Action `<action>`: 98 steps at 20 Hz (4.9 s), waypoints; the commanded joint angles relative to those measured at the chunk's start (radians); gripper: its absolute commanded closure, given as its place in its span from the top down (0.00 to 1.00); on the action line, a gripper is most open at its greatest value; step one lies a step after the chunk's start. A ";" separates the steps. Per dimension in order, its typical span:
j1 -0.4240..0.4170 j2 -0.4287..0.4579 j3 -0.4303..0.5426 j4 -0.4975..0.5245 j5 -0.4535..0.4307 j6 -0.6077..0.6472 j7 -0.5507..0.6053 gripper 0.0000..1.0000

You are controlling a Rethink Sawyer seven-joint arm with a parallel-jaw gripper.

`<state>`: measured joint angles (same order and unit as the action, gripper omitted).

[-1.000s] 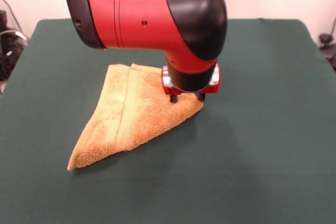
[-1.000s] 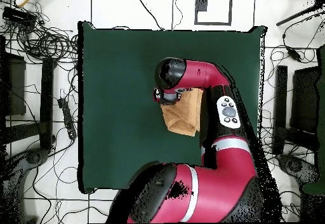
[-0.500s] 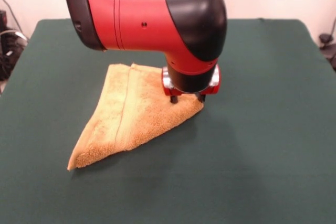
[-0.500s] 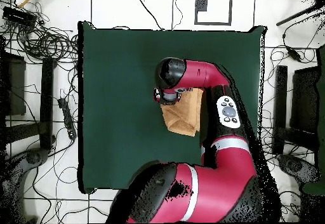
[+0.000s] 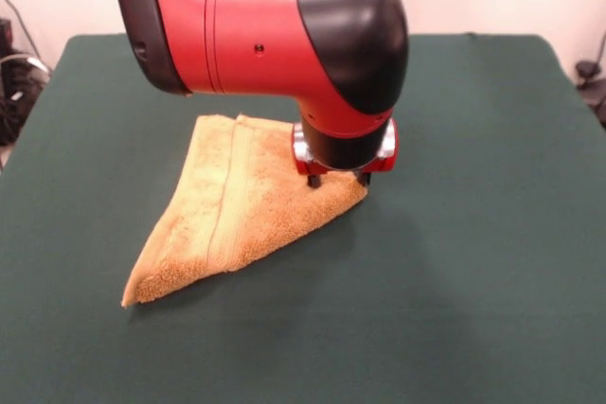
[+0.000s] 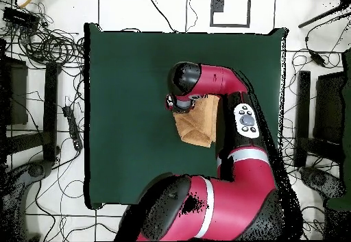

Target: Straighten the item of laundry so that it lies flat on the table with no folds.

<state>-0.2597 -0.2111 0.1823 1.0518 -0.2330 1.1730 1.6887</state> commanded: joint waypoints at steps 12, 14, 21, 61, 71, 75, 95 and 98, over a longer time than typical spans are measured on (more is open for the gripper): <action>-0.001 0.064 0.057 0.032 -0.018 -0.052 -0.031 1.00; -0.004 0.062 0.058 0.036 -0.012 -0.061 -0.022 1.00; 0.001 0.063 0.053 0.036 -0.020 -0.044 -0.032 1.00; 0.003 0.061 0.049 0.028 -0.011 -0.039 -0.002 0.00; 0.017 0.033 0.037 -0.048 -0.009 0.081 -0.002 0.00; 0.011 0.016 0.048 -0.091 0.007 0.170 -0.018 0.00; 0.013 -0.020 0.059 -0.257 -0.010 0.481 -0.055 0.00; 0.011 -0.016 0.067 -0.300 -0.002 0.515 -0.042 0.00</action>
<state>-0.2644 -0.1996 0.1820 0.8425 -0.2431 1.5470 1.6887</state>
